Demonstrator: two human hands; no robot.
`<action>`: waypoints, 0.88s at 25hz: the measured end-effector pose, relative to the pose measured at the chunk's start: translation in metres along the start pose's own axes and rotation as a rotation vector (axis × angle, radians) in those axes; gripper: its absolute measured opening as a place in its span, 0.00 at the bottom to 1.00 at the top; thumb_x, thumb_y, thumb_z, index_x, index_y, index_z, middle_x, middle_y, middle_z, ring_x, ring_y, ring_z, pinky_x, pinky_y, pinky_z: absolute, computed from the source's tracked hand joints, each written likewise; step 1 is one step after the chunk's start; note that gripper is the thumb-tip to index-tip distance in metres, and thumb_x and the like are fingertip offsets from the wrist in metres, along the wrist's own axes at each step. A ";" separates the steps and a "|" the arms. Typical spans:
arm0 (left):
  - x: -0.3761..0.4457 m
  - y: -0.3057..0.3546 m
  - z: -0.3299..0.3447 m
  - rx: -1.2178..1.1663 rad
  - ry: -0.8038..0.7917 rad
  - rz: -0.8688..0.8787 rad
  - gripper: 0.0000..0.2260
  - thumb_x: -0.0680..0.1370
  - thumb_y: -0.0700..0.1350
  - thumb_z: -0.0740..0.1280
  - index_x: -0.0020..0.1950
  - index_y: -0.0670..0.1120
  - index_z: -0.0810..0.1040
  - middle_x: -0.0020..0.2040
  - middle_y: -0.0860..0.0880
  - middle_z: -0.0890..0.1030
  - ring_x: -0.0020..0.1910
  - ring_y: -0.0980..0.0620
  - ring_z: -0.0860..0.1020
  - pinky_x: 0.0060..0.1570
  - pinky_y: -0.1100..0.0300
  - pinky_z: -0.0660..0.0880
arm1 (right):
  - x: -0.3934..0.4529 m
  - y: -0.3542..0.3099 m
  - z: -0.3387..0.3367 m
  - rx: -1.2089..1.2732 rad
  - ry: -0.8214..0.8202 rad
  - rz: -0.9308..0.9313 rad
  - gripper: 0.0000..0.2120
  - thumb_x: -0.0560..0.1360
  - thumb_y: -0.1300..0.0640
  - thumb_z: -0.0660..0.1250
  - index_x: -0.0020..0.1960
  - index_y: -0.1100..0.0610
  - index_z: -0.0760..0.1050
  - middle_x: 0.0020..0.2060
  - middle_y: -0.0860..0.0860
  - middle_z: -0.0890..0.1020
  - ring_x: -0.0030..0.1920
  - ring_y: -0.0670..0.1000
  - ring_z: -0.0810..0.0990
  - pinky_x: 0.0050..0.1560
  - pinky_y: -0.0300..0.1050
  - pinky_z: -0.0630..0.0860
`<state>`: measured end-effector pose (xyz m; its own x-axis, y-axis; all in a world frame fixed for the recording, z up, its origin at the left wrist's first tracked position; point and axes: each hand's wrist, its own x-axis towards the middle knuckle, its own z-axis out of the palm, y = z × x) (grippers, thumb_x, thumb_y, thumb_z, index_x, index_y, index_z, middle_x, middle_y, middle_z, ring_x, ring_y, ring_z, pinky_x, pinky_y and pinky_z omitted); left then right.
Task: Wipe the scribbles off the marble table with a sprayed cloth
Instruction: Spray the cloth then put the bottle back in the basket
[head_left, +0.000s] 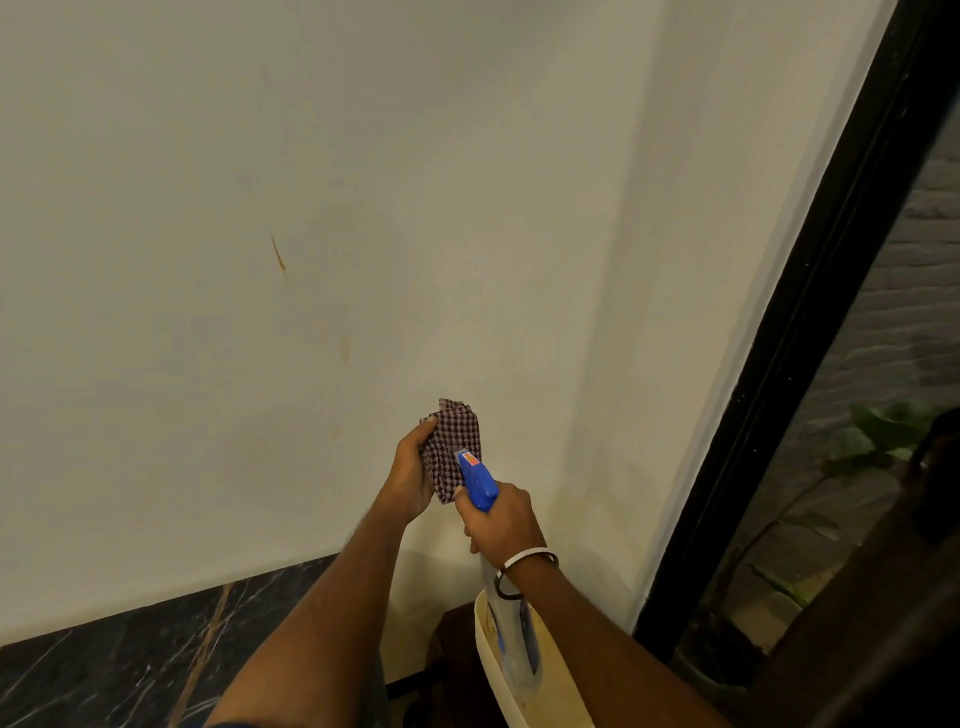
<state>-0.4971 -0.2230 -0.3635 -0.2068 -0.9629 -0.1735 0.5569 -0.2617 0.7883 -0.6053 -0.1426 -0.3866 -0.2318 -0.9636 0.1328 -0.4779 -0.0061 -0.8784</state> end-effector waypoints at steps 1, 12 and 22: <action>0.000 0.001 0.000 -0.007 -0.008 0.007 0.13 0.81 0.49 0.58 0.56 0.43 0.78 0.50 0.44 0.82 0.48 0.46 0.79 0.49 0.52 0.77 | 0.001 0.001 0.000 -0.017 0.006 0.006 0.09 0.76 0.47 0.67 0.49 0.53 0.73 0.35 0.50 0.79 0.35 0.51 0.80 0.41 0.40 0.80; 0.006 -0.009 0.001 0.019 -0.075 0.002 0.14 0.81 0.49 0.57 0.54 0.44 0.79 0.49 0.45 0.83 0.48 0.46 0.80 0.48 0.51 0.77 | 0.009 0.014 -0.019 0.010 0.091 0.040 0.10 0.76 0.49 0.67 0.48 0.56 0.74 0.35 0.53 0.80 0.32 0.49 0.78 0.32 0.32 0.74; 0.034 -0.027 0.022 0.070 -0.038 0.000 0.13 0.82 0.50 0.57 0.55 0.45 0.78 0.52 0.44 0.82 0.50 0.44 0.79 0.56 0.46 0.75 | 0.022 0.054 -0.041 -0.001 0.140 -0.002 0.07 0.75 0.51 0.68 0.44 0.53 0.73 0.32 0.50 0.78 0.34 0.53 0.80 0.36 0.37 0.78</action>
<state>-0.5373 -0.2469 -0.3775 -0.2382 -0.9593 -0.1517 0.4998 -0.2550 0.8277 -0.6709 -0.1534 -0.4126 -0.3467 -0.9169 0.1977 -0.4796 -0.0078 -0.8775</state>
